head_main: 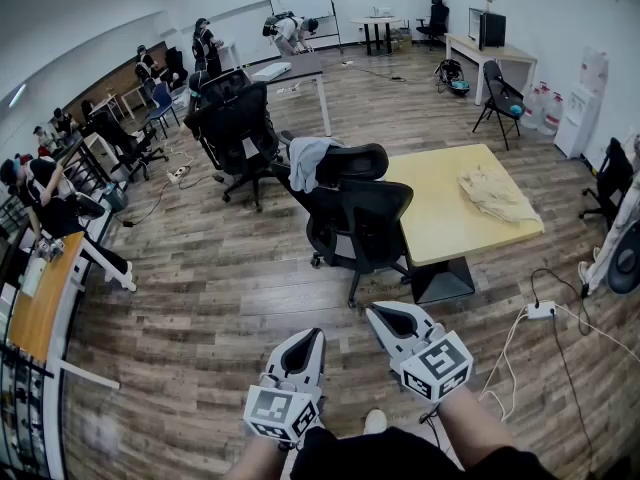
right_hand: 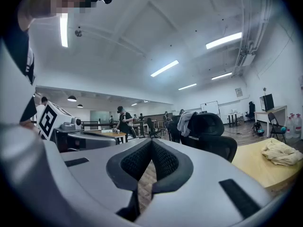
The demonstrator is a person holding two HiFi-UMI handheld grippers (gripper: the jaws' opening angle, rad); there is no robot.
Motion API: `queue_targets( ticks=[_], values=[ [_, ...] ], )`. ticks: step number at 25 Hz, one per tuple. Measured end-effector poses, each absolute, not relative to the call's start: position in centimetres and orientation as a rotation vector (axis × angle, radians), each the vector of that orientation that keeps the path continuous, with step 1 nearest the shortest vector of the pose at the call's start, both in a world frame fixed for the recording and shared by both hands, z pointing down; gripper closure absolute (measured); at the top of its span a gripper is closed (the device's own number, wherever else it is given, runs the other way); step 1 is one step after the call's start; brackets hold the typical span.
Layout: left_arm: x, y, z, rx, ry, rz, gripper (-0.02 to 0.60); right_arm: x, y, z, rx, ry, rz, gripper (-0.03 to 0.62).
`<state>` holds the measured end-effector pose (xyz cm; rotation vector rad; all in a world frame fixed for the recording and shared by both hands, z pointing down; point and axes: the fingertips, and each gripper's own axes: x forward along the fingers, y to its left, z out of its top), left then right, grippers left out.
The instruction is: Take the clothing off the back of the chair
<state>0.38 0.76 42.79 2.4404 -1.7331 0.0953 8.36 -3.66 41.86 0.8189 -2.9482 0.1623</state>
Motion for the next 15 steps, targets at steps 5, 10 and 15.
queue_targets(
  ticks=[5, 10, 15],
  values=[
    [0.7, 0.7, 42.9, 2.444, -1.726, 0.101, 0.563, 8.6, -3.8, 41.9, 0.820, -2.948, 0.160, 0.582],
    [0.6, 0.3, 42.9, 2.445, -1.717, 0.103, 0.563, 8.5, -4.3, 41.9, 0.825, -2.944, 0.171, 0.582],
    [0.0, -0.1, 43.0, 2.444, -1.716, 0.105, 0.563, 8.0, -4.6, 41.9, 0.813, -2.967, 0.190, 0.582]
  ],
)
